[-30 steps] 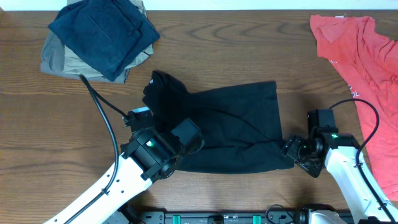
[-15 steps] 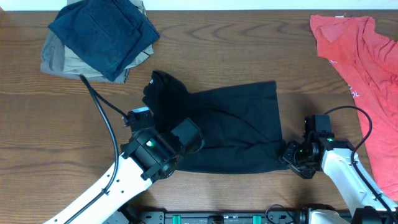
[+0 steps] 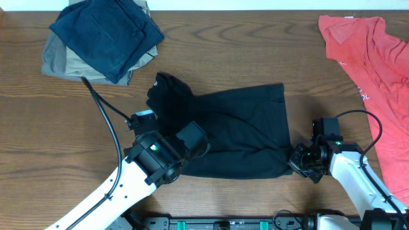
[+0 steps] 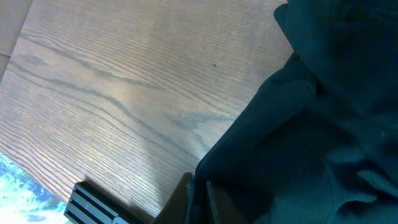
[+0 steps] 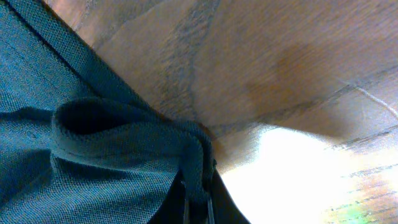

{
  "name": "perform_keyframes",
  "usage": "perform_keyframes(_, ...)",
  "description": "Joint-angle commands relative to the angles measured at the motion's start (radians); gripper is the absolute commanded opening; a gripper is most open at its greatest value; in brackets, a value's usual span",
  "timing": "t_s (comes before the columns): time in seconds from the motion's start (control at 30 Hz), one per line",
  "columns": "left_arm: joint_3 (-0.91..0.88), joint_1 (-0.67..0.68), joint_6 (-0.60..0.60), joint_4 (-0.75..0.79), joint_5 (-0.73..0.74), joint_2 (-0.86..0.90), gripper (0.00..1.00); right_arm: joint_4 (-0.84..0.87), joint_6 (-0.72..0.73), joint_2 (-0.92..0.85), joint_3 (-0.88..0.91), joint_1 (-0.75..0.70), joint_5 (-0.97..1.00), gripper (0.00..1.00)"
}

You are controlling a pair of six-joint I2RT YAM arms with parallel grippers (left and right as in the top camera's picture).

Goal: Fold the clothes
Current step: 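Grasp the shirt's lower right corner with the right gripper, then lift the black shirt with both grippers and swing it up toward the far edge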

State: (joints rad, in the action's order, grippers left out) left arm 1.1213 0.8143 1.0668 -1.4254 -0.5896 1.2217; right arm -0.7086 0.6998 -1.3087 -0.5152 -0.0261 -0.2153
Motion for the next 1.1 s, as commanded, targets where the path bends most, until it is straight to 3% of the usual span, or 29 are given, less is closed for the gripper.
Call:
perform_keyframes(0.0, -0.003, -0.001, 0.005, -0.008, -0.021, -0.003, 0.08, -0.020, 0.002, -0.004, -0.011, -0.007, 0.010, 0.01)
perform_keyframes(0.17, 0.044, -0.001, 0.000, -0.069, -0.021, -0.024, 0.06, -0.146, -0.034, 0.014, -0.133, -0.007, 0.071, 0.01)
perform_keyframes(0.37, 0.172, -0.001, -0.066, -0.156, -0.026, -0.072, 0.06, -0.402, -0.097, 0.037, -0.402, -0.007, 0.203, 0.01)
perform_keyframes(0.6, 0.455, -0.001, -0.147, -0.264, -0.040, -0.095, 0.06, -0.599, -0.176, 0.079, -0.777, -0.007, 0.253, 0.01)
perform_keyframes(1.07, 0.916, -0.001, -0.380, -0.264, -0.021, -0.103, 0.06, -0.853, -0.307, 0.116, -1.363, -0.007, 0.276, 0.01)
